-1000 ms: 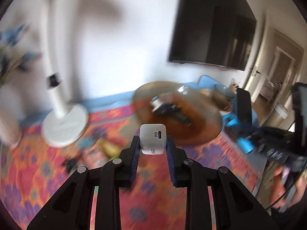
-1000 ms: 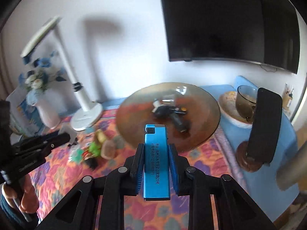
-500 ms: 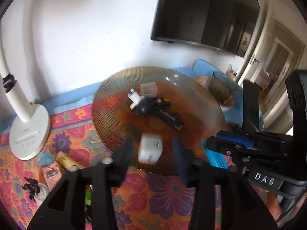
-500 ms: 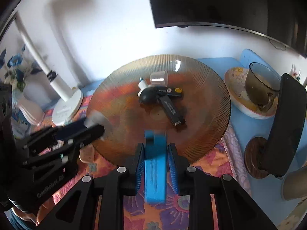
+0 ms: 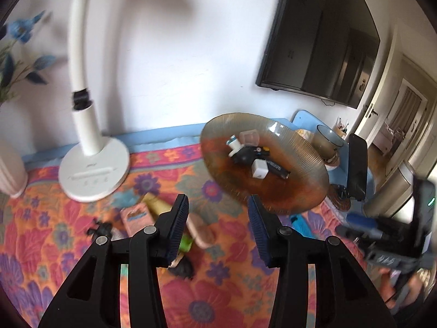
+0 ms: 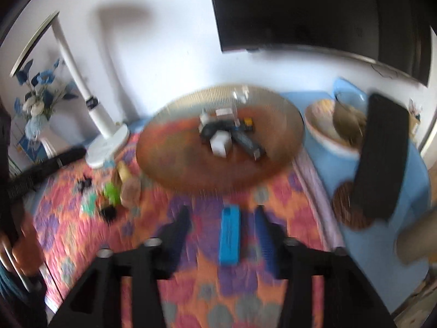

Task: Organize rigid objects

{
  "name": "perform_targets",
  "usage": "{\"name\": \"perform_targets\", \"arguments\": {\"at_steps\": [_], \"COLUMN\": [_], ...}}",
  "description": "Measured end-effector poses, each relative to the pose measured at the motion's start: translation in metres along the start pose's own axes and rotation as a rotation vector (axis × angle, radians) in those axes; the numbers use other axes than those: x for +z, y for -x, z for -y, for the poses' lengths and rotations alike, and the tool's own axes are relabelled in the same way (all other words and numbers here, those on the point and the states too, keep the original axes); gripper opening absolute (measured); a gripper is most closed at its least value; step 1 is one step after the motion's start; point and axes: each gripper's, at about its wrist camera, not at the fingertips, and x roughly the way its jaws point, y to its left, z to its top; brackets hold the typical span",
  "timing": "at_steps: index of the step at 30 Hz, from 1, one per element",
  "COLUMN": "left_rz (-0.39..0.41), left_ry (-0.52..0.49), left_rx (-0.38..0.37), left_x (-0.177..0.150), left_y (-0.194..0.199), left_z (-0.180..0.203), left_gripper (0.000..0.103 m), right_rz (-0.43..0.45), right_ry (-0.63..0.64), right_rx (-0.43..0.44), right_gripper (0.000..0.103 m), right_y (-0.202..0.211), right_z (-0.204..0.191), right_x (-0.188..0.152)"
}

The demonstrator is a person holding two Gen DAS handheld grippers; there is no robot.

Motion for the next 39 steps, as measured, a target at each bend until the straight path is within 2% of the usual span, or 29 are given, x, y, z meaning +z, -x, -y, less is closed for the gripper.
{"name": "perform_targets", "arguments": {"at_steps": [4, 6, 9, 10, 11, 13, 15, 16, 18, 21, 25, 27, 28, 31, 36, 39], "left_rz": [-0.008, -0.012, -0.022, -0.024, -0.026, -0.029, -0.034, -0.038, -0.040, -0.047, -0.052, -0.053, -0.055, -0.067, -0.074, -0.076], "left_ry": [0.033, 0.041, 0.073, 0.086, 0.094, 0.104, 0.110, 0.110, 0.105, 0.095, 0.084, 0.077, 0.078, 0.104, 0.153, 0.171], "left_rx": [0.034, 0.065, 0.107, 0.119, 0.128, 0.139, 0.144, 0.144, 0.145, 0.139, 0.139, 0.158, 0.165, 0.181, 0.212, 0.211], "left_x": [-0.018, -0.025, -0.034, -0.038, -0.041, -0.047, -0.050, -0.051, -0.052, -0.052, -0.053, -0.053, -0.054, -0.058, -0.065, -0.070], "left_y": [0.014, 0.022, 0.035, 0.039, 0.040, 0.042, 0.041, 0.040, 0.039, 0.035, 0.032, 0.032, 0.032, 0.033, 0.038, 0.040], "left_z": [-0.016, -0.028, -0.051, -0.060, -0.065, -0.074, -0.078, -0.079, -0.080, -0.079, -0.080, -0.083, -0.086, -0.102, -0.129, -0.138], "left_gripper": [0.042, 0.042, 0.042, 0.042, 0.042, 0.042, 0.042, 0.042, 0.042, 0.042, 0.042, 0.042, 0.042, 0.042, 0.042, 0.042], "right_rz": [-0.114, -0.116, -0.139, -0.119, -0.118, -0.127, -0.148, -0.157, -0.149, -0.074, 0.010, -0.008, -0.045, -0.131, -0.192, -0.169], "right_ry": [-0.047, -0.029, -0.010, 0.009, 0.028, 0.066, 0.066, 0.040, 0.012, 0.016, 0.057, 0.055, 0.045, 0.003, -0.027, -0.090], "right_rx": [-0.005, -0.061, -0.129, -0.148, -0.146, -0.151, -0.050, 0.053, 0.160, 0.201, 0.096, 0.016, -0.003, 0.016, -0.032, -0.006], "right_gripper": [0.052, 0.052, 0.038, 0.027, 0.024, 0.024, 0.024, 0.024, 0.023, 0.024, 0.023, 0.023, 0.023, 0.023, 0.024, 0.024], "right_y": [-0.042, -0.061, -0.082, -0.081, -0.080, -0.075, -0.064, -0.053, -0.036, -0.002, 0.016, 0.009, -0.002, -0.026, -0.053, -0.052], "right_z": [0.006, 0.002, -0.003, -0.007, -0.011, -0.021, -0.027, -0.029, -0.032, -0.037, -0.034, -0.027, -0.022, -0.013, -0.005, 0.002], "right_x": [-0.027, -0.028, -0.027, -0.028, -0.030, -0.036, -0.045, -0.049, -0.050, -0.039, -0.003, 0.015, 0.024, 0.041, 0.063, 0.066]}}
